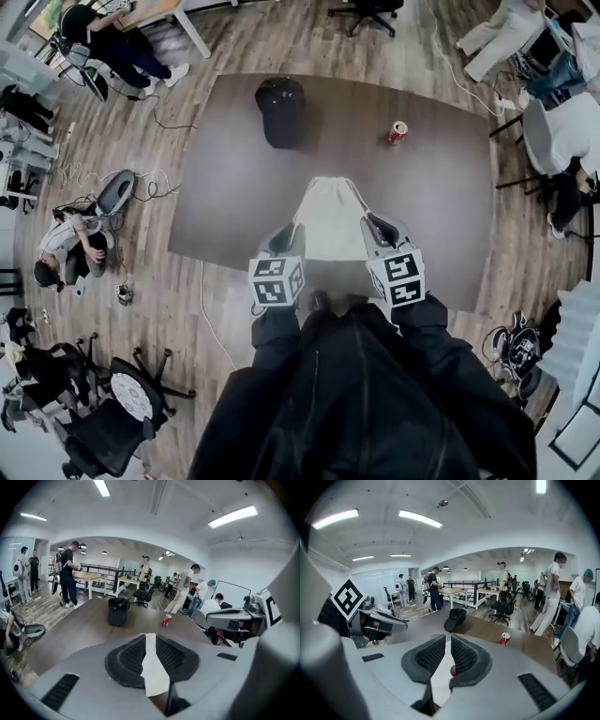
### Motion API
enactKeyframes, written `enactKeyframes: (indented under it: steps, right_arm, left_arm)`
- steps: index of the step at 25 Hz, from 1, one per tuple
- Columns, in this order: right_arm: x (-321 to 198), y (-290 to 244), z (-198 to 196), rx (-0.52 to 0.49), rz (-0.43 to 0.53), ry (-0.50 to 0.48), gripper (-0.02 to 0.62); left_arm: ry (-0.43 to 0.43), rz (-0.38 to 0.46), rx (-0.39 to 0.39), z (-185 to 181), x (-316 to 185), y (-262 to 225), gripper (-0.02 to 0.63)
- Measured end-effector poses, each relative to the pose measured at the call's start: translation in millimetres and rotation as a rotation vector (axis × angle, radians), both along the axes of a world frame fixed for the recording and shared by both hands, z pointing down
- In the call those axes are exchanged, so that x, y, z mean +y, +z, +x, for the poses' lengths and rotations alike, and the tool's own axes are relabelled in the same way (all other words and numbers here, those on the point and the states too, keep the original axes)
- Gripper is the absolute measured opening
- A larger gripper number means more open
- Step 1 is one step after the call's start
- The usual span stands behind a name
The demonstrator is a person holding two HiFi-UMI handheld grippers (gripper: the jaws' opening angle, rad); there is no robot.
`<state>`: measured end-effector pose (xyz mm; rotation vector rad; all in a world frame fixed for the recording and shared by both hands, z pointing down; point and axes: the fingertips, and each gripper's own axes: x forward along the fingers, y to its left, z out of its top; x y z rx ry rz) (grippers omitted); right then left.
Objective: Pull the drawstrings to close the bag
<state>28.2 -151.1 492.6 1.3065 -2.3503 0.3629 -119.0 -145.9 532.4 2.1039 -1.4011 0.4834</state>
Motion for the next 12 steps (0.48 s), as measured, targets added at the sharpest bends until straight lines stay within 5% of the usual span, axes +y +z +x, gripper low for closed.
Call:
enactKeyframes:
  steps: [12]
  right_arm:
    - [11,-95,-13,-0.058,0.176,0.012,0.035]
  left_arm:
    - [0.036,0.203,0.024,28,-4,-104,0.041]
